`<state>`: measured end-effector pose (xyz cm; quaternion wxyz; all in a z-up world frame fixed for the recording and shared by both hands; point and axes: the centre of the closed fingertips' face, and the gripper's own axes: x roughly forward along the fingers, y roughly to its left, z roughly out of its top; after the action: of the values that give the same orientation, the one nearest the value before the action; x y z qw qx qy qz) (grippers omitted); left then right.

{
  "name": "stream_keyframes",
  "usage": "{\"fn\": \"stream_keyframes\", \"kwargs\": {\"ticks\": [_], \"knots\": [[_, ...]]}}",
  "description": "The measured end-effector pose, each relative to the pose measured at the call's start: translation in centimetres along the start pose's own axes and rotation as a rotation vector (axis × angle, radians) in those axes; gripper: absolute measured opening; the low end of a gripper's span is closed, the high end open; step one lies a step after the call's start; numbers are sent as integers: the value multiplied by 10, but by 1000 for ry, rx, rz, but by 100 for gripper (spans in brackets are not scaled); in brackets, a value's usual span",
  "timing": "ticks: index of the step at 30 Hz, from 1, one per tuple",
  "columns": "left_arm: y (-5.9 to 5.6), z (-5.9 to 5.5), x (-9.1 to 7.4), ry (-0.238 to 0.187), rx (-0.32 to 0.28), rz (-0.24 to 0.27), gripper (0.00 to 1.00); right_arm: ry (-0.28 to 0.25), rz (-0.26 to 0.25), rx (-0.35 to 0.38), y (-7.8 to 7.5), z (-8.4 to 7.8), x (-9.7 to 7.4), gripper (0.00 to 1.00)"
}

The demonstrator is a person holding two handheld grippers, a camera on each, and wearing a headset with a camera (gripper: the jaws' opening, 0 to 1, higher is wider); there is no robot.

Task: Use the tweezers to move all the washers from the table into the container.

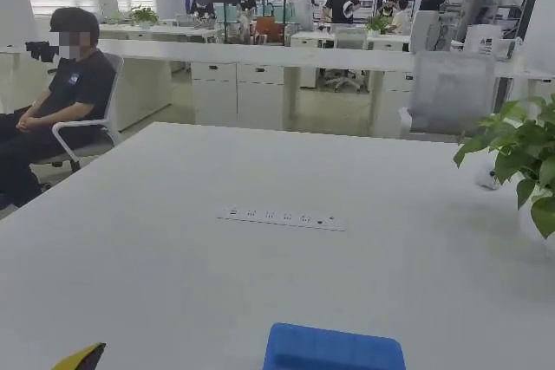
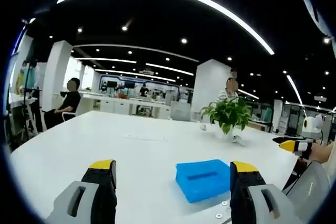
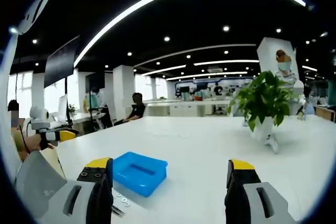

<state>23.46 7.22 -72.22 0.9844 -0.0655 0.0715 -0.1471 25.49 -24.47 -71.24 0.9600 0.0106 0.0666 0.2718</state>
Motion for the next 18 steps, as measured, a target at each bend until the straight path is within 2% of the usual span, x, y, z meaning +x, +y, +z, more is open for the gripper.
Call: {"fn": "stream_keyframes", "kwargs": {"ticks": [18], "knots": [[0,-7,1,41,34,-1,89,25,1,-18,0,-5,0,87]]}}
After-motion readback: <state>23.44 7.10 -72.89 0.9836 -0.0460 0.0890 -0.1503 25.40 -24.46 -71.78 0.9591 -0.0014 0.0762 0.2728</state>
